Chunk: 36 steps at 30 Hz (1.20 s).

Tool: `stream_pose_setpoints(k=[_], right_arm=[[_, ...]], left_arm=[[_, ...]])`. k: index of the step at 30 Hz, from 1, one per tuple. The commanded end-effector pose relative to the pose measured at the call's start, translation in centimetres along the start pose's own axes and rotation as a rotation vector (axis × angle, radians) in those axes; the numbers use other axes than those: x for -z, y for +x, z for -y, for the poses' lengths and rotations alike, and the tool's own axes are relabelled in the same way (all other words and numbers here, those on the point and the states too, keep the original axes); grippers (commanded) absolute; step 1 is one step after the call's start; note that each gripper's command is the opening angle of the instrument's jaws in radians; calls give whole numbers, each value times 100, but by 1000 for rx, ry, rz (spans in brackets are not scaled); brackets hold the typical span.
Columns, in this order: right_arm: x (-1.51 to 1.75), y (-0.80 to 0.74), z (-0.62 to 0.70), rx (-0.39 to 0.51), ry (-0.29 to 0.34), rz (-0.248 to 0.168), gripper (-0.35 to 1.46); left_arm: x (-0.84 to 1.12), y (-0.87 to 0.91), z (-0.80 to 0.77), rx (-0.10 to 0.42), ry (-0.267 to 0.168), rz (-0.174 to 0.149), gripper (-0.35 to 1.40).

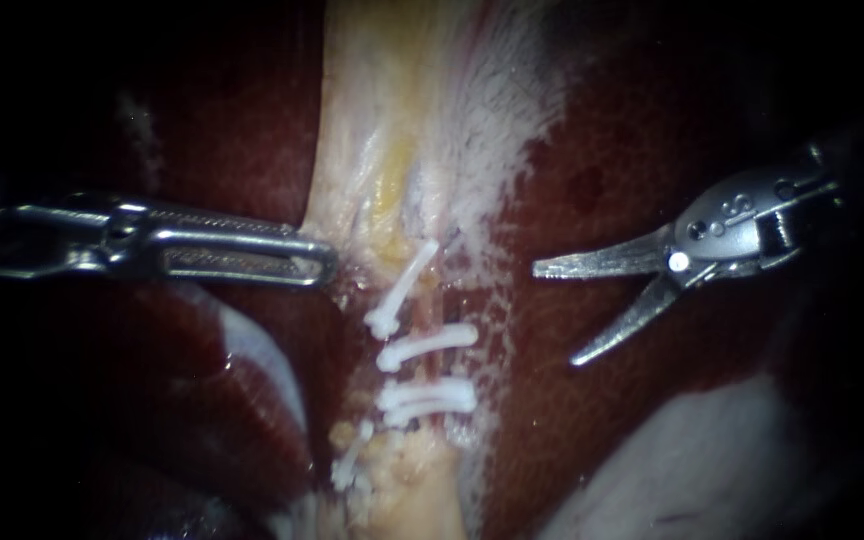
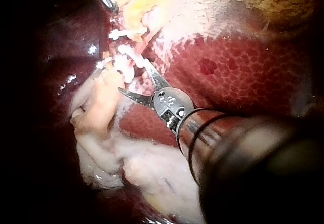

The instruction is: Go to the cutting position right tube

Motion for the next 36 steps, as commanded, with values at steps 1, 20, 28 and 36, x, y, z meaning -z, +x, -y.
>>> stream_pose_setpoints(k=[1,20,28,36], right_arm=[[0,0,0,0,0,0,143],[-33,-25,14,-57,66,3,143],[-49,-38,19,-131,101,10,142],[-62,-56,20,-248,136,26,133]], left_arm=[[0,0,0,0,0,0,-35],[38,-31,10,24,0,16,-35],[71,-57,15,7,-11,51,-35],[87,-67,20,4,-16,67,-35]])
